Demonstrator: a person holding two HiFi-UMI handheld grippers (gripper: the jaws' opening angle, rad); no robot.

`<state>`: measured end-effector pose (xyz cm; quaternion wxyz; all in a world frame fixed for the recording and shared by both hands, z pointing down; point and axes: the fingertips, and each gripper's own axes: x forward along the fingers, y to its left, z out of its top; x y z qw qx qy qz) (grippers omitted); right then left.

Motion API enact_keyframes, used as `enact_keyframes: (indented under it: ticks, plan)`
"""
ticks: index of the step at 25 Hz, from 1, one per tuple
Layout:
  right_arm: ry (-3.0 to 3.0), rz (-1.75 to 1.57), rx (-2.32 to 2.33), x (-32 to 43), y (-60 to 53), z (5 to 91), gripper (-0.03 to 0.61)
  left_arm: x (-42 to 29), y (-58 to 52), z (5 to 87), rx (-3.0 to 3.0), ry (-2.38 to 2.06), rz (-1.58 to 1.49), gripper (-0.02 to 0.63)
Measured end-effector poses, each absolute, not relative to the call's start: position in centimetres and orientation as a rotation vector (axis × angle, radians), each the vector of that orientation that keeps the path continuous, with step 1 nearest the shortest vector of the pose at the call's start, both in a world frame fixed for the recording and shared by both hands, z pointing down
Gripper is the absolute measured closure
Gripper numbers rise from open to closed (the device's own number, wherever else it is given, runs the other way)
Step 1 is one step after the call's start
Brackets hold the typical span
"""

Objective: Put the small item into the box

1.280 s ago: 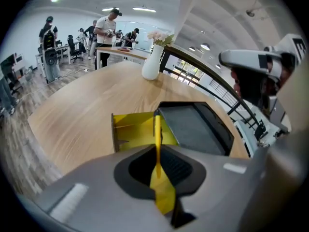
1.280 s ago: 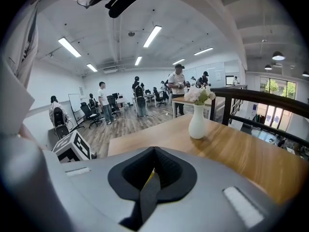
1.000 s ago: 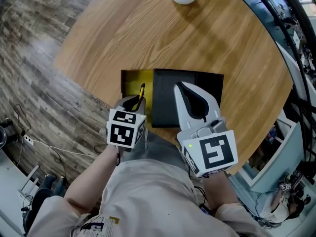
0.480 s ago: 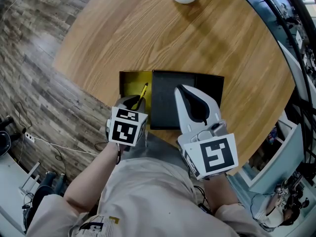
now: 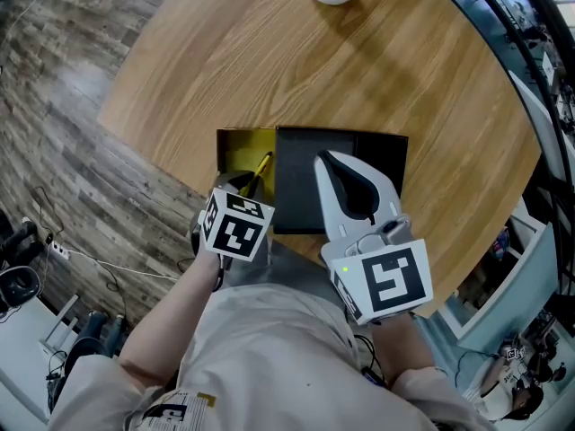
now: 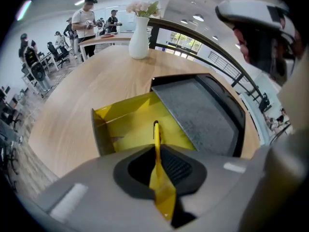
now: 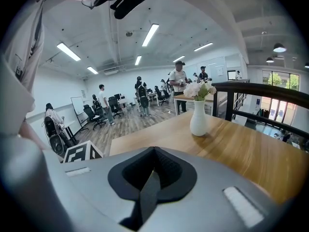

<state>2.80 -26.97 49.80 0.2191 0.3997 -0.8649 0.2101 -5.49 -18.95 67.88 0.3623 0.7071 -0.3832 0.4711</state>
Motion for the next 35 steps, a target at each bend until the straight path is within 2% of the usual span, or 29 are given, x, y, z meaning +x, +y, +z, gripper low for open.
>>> enact_keyframes:
  ticks: [5, 11, 16, 29, 35]
  plan:
    - [-2.399, 0.583, 1.117, 3.3, -26.8, 49.6, 0.578, -5.0, -18.7, 68.0, 1.830, -0.985, 1.224, 0.552]
    - [-2.399, 0.574, 1.128, 3.7, -26.2, 49.0, 0.578, -5.4, -19.3, 66.9, 1.800, -1.021, 1.084, 0.554]
    - [-2.407, 0.550, 1.133, 3.6, -25.3, 48.0, 0.580, -6.8, -19.8, 63.6, 1.842, -1.115, 0.989, 0.589]
    - [-2.468, 0.321, 1.161, 2.3, -23.1, 39.8, 0.578, -10.4, -22.9, 46.8, 2.093, -1.448, 0.778, 0.589]
    - [-2.543, 0.295, 1.205, 1.9, -22.1, 35.1, 0.578, -10.3, -23.1, 38.4, 2.319, -1.651, 0.771, 0.589]
